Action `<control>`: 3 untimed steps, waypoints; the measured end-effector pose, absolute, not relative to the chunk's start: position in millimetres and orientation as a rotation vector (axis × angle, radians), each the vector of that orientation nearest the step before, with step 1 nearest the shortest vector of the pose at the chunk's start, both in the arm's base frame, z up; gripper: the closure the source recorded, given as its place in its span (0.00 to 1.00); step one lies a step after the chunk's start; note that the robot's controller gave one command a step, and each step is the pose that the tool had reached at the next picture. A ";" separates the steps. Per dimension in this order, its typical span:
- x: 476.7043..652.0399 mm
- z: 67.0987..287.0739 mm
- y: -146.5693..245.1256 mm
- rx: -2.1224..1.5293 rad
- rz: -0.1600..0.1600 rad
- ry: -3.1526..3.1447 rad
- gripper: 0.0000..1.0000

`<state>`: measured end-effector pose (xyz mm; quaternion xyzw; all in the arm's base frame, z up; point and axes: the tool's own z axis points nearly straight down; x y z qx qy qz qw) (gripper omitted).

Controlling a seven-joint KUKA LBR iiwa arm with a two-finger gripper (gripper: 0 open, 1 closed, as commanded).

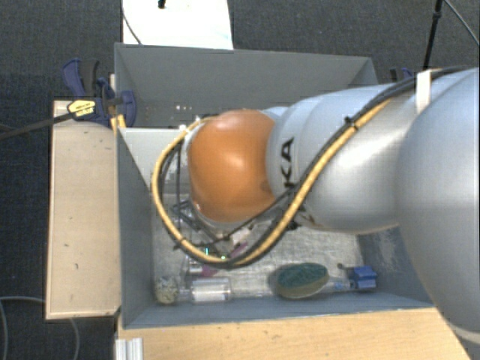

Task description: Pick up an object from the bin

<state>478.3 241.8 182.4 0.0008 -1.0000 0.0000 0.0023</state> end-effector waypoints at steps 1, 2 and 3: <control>514.4 71.7 176.7 -0.042 -0.009 -3.159 0.00; 511.7 73.0 179.5 -0.044 -0.010 -3.153 1.00; 508.0 244.8 182.0 -0.017 -0.005 -3.150 1.00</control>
Offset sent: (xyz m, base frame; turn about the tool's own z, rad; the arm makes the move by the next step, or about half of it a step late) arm 0.0303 -0.0637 -0.1124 0.0215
